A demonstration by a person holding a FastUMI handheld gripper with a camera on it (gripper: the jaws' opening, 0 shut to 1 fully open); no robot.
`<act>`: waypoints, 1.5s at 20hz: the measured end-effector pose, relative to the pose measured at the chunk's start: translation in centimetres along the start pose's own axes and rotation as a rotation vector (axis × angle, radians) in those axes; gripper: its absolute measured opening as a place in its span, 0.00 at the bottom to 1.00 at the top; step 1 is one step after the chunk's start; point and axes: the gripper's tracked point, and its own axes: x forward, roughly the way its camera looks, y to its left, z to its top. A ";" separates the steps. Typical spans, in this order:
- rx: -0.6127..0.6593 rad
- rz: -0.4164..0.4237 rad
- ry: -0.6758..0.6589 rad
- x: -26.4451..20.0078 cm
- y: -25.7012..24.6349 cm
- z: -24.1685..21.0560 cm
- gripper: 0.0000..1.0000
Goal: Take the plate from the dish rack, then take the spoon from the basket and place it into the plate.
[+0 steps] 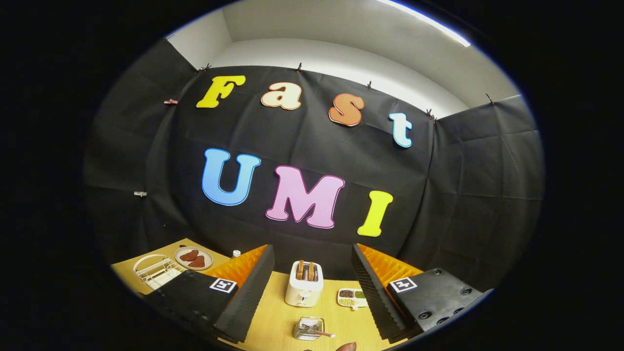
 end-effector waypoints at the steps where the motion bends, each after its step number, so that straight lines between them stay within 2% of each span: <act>1: 0.002 0.000 0.000 0.0 0.1 0.0 0.97; 7: 0.008 0.022 0.035 0.4 1.6 -0.9 0.97; 15: 0.065 0.122 0.221 3.0 7.4 -5.3 0.97; 20: 0.075 0.167 0.383 5.1 11.9 -10.0 0.98; 24: 0.080 0.166 0.543 6.3 14.7 -15.2 0.97; 30: 0.099 0.098 0.733 7.8 17.0 -22.6 0.95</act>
